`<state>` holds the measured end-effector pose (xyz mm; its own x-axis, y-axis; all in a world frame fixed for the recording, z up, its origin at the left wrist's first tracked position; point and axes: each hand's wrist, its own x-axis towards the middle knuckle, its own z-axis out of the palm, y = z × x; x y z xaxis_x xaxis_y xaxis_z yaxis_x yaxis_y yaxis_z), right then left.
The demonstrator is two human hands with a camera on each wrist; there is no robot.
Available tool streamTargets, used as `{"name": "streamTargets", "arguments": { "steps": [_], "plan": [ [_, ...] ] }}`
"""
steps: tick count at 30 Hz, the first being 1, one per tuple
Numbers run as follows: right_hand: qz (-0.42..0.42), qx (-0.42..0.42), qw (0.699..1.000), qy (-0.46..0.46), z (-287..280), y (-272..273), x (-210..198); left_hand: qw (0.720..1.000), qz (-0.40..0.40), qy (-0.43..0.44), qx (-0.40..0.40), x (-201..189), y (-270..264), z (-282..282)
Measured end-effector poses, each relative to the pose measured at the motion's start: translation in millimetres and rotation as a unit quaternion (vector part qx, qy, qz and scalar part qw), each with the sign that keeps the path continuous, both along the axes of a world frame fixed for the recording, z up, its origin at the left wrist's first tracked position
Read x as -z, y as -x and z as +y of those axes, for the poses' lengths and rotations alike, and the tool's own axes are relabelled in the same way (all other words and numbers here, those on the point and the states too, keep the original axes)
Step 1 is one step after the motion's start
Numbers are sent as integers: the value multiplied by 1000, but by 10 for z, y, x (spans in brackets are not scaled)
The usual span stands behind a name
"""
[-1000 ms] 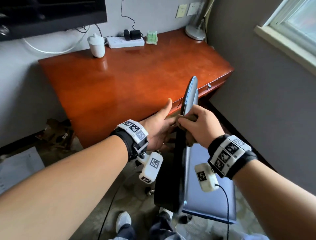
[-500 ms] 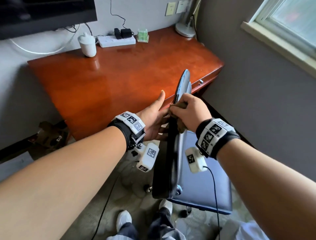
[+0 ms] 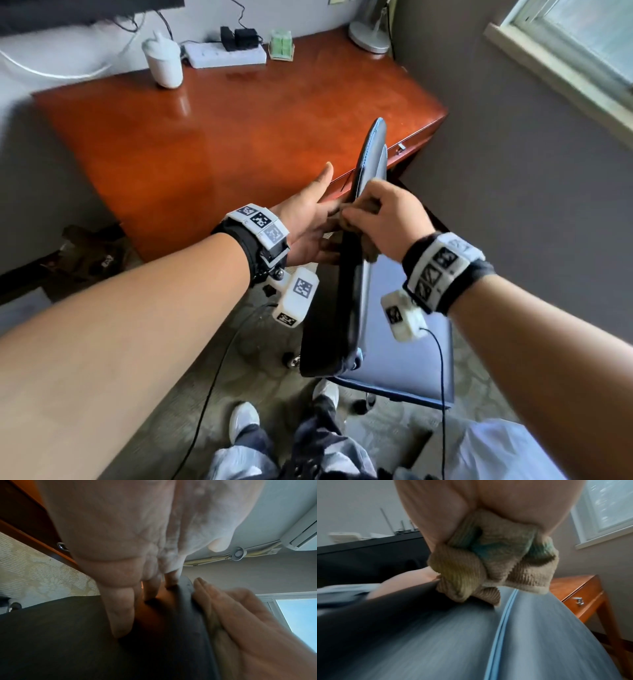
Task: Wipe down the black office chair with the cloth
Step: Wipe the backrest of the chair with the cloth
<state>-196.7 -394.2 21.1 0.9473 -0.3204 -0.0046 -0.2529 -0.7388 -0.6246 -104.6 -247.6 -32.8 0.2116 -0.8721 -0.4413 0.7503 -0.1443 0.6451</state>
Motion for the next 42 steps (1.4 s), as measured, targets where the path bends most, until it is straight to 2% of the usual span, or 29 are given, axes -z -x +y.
{"name": "streamTargets", "arguments": {
  "steps": [4, 8, 11, 15, 17, 19, 21, 22, 24, 27, 30, 36, 42],
  "plan": [
    [-14, 57, 998, -2, -165, -362, -1, 1000, 1, -11, -12, -25, -23, 25],
    [-20, 61, 997, -33, -153, -326, -10, 999, -13, -26, -17, -37, -47, 8],
    [23, 2, 999, -45, -76, -50, -36, 1000, -8, -26, 2, -47, -118, 15],
    [54, -129, 989, 38, 117, 365, -100, 998, -20, -35, 40, -190, -230, -23],
    [82, -144, 986, 9, 109, 446, -112, 995, -52, -74, 53, -258, -195, -104],
    [111, -105, 986, -66, 4, 485, -160, 991, -75, -100, 52, -243, -124, -149],
    [71, -10, 982, -177, -159, 506, -187, 991, -82, -96, 42, -182, -58, -140],
    [43, 45, 970, -233, -235, 516, -196, 992, -82, -86, 36, -169, -23, -120],
    [6, 127, 952, -280, -367, 507, -198, 993, -95, -64, 27, -135, 19, -81],
    [-20, 167, 940, -298, -500, 477, -174, 992, -114, -53, 25, -117, 65, -37],
    [-20, 180, 941, -285, -575, 467, -178, 989, -129, -65, 29, -167, 145, -38],
    [11, 159, 957, -244, -552, 517, -264, 984, -139, -91, 57, -249, 192, 30],
    [45, 131, 971, -196, -524, 617, -305, 984, -147, -92, 31, -287, 290, -17]
  ]
}}
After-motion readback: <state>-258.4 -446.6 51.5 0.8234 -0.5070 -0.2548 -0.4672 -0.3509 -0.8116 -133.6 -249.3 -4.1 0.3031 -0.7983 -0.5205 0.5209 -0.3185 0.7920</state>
